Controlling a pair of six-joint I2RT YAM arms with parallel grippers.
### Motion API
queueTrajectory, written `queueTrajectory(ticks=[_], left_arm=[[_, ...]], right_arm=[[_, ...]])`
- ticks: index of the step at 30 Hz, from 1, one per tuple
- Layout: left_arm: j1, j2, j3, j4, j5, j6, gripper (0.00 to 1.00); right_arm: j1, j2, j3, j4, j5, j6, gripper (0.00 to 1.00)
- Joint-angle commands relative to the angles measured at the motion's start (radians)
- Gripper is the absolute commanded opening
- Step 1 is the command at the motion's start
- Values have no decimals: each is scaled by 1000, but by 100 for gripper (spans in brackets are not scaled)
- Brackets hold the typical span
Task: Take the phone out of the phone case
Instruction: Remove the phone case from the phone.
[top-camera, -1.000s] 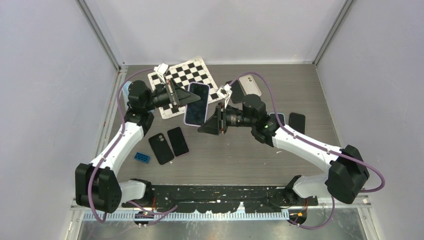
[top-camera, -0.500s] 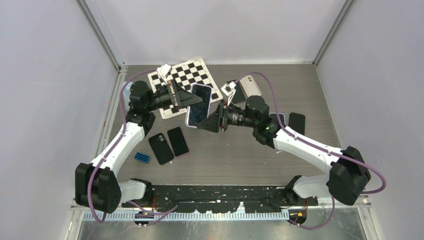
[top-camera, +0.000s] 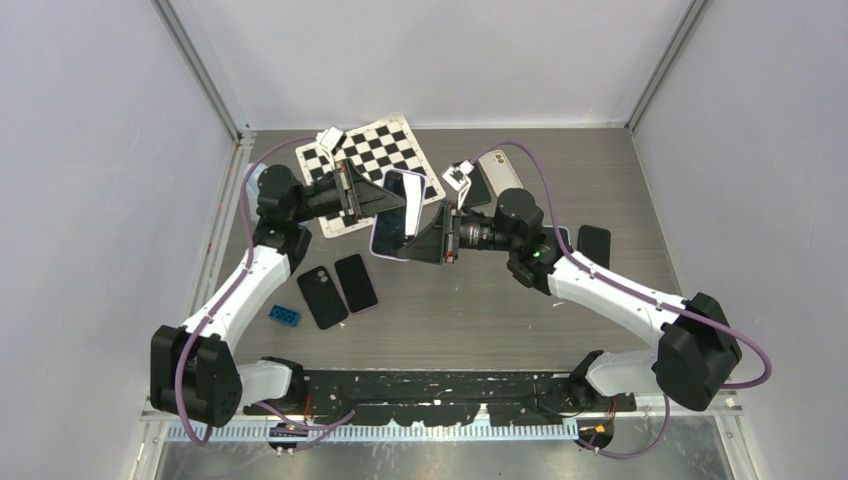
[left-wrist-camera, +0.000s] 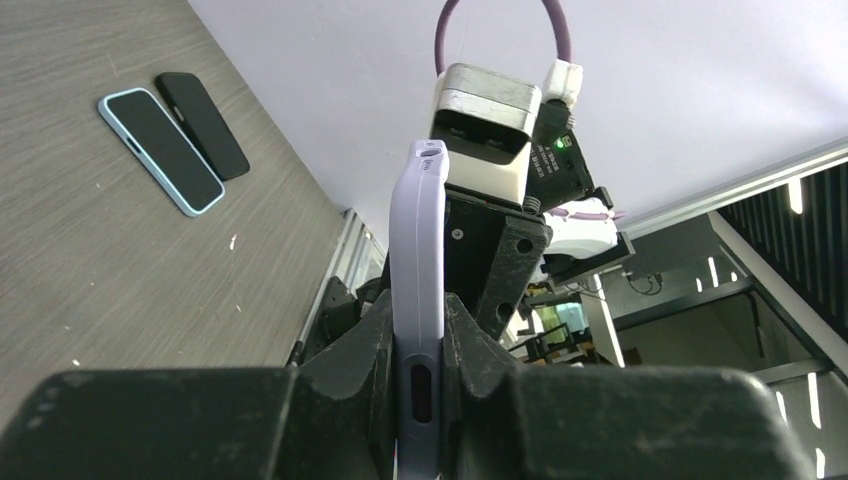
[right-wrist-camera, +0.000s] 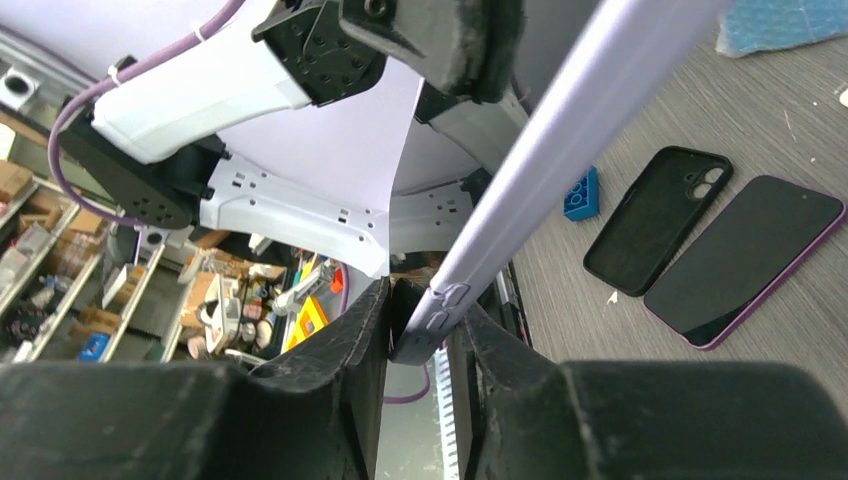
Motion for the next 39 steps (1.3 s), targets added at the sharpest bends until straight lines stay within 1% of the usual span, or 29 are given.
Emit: queueTrajectory(ticks=[1, 4, 5, 7, 10, 12, 14, 15, 16, 18, 20, 21, 25, 30, 34, 36, 39], left_arm=[[-2, -14, 11, 71, 1, -53, 0], [-2, -19, 8, 97, 6, -53, 0], [-3, -22, 4, 122, 8, -58, 0], [-2, -33, -3, 170, 9, -68, 0], [-2, -47, -10, 233, 10, -87, 0], [-2, -58, -16, 272, 9, -98, 0], [-2, -65, -18, 281, 8, -100, 0], [-2, -68, -19, 281, 7, -101, 0], [-3, -70, -20, 280, 7, -102, 0], [-2, -69, -21, 277, 1, -116, 0], [-4, -62, -20, 270, -10, -145, 0], [-11, -57, -23, 269, -31, -160, 0], [-41, -24, -38, 213, -106, -229, 0], [-41, 8, -45, 72, -150, -291, 0], [-42, 12, -38, -80, -182, -303, 0], [-45, 18, -49, -104, -205, -326, 0], [-45, 28, -77, -91, -219, -363, 0]], right_arm=[[5, -7, 54, 32, -134, -99, 35], [5, -3, 65, -19, -149, -138, 39], [5, 1, 64, -20, -154, -140, 42], [5, 4, 62, -14, -158, -135, 43], [5, 5, 56, 5, -146, -119, 42], [5, 5, 54, 8, -136, -118, 37], [5, 8, 55, 13, -131, -112, 25], [5, 8, 56, 15, -129, -109, 22], [5, 7, 57, 19, -123, -108, 17], [5, 5, 57, 23, -109, -110, 9], [5, 7, 60, 23, -102, -122, 3], [5, 7, 61, 21, -102, -135, 2], [7, 5, 62, 34, -116, -166, 1], [11, -30, 57, 1, -112, -243, 1], [11, -61, 52, -48, -91, -310, 1], [11, -73, 40, -49, -79, -329, 1], [11, -81, 24, -28, -74, -332, 1]])
